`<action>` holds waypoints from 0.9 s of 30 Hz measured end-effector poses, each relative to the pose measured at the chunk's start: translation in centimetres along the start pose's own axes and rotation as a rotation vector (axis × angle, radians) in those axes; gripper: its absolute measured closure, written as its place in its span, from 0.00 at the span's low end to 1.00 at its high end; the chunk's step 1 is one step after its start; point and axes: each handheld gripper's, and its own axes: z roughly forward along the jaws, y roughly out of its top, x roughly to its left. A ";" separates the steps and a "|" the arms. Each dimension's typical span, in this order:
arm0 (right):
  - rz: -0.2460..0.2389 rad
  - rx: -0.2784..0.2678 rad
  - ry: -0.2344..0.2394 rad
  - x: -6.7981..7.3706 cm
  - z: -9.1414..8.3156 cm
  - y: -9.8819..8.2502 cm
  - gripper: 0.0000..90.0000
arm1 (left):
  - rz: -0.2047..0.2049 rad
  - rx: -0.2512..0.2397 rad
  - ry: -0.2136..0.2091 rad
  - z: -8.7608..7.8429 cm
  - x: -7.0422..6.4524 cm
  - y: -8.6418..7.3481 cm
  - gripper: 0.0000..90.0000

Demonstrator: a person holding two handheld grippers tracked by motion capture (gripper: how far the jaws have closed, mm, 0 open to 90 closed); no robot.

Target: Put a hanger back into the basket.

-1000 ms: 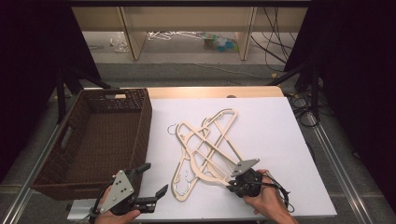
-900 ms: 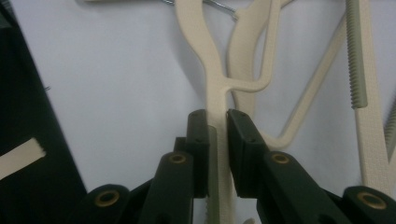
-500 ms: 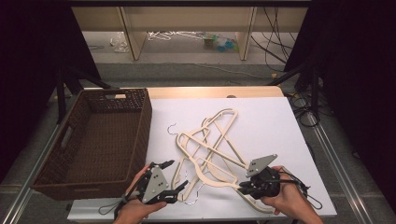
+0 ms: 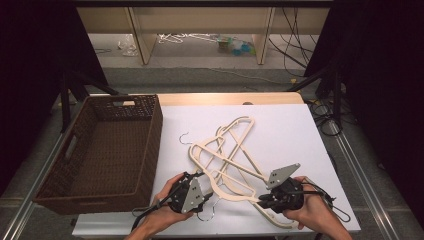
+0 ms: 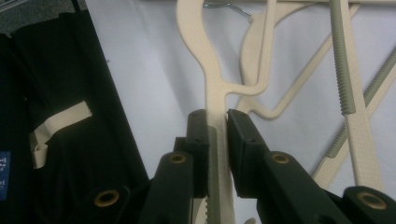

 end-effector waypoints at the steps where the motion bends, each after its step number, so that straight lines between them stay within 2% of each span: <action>1: -0.003 -0.006 -0.002 0.0 0.0 0.0 0.89 | 0.023 0.002 0.006 0.3 -0.1 0.1 0.39; 3: -0.006 -0.002 0.002 0.0 0.0 0.0 0.89 | 0.034 0.005 0.005 0.5 -0.1 0.2 0.41; 4: -0.004 -0.007 0.003 0.0 0.0 0.0 0.89 | 0.058 0.004 -0.024 0.8 -0.1 0.4 0.42; 5: -0.004 -0.007 0.003 0.0 0.0 0.0 0.89 | 0.058 0.004 -0.024 0.8 -0.1 0.4 0.41; 6: -0.011 -0.006 0.002 0.0 0.1 0.0 0.89 | 0.099 -0.002 -0.025 1.1 -0.1 0.6 0.41; 7: -0.013 -0.004 0.006 0.0 0.1 0.0 0.89 | 0.107 0.006 -0.049 1.2 -0.2 0.8 0.42; 9: -0.018 -0.001 0.012 -0.1 0.1 -0.1 0.89 | 0.138 -0.001 -0.058 1.5 -0.2 0.9 0.46; 10: -0.018 -0.001 0.012 -0.1 0.1 -0.1 0.89 | 0.138 -0.001 -0.058 1.5 -0.2 0.9 0.48; 12: -0.025 -0.002 0.009 -0.2 0.1 -0.2 0.89 | 0.176 0.001 -0.101 1.7 -0.2 1.2 0.51; 13: -0.025 -0.002 0.009 -0.2 0.1 -0.2 0.89 | 0.176 0.001 -0.101 1.7 -0.2 1.2 0.53; 14: -0.030 -0.002 0.008 -0.3 0.1 -0.2 0.89 | 0.204 0.003 -0.110 1.8 -0.1 1.3 0.53; 15: -0.038 0.002 0.015 -0.3 0.2 -0.2 0.89 | 0.232 -0.001 -0.139 1.8 0.0 1.5 0.57; 16: -0.041 0.000 0.016 -0.4 0.2 -0.3 0.89 | 0.232 -0.001 -0.139 1.8 0.0 1.5 0.57; 17: -0.045 -0.005 0.017 -0.4 0.2 -0.3 0.89 | 0.252 0.010 -0.195 2.0 0.2 1.9 0.58; 18: -0.045 -0.005 0.017 -0.4 0.2 -0.3 0.89 | 0.252 0.010 -0.195 2.0 0.2 1.9 0.60; 19: -0.053 -0.002 0.025 -0.6 0.1 -0.4 0.89 | 0.275 0.013 -0.226 2.1 0.3 2.2 0.63; 20: -0.054 -0.003 0.028 -0.7 0.1 -0.5 0.89 | 0.293 0.017 -0.238 2.2 0.3 2.4 0.65; 21: -0.054 -0.003 0.028 -0.7 0.1 -0.5 0.89 | 0.293 0.017 -0.238 2.2 0.3 2.4 0.66; 22: -0.060 -0.004 0.034 -1.0 0.0 -0.6 0.89 | 0.335 0.026 -0.259 2.2 0.4 2.7 0.68; 27: -0.067 -0.013 0.044 -1.3 0.0 -1.0 0.88 | 0.356 0.001 -0.290 1.9 0.6 3.3 0.73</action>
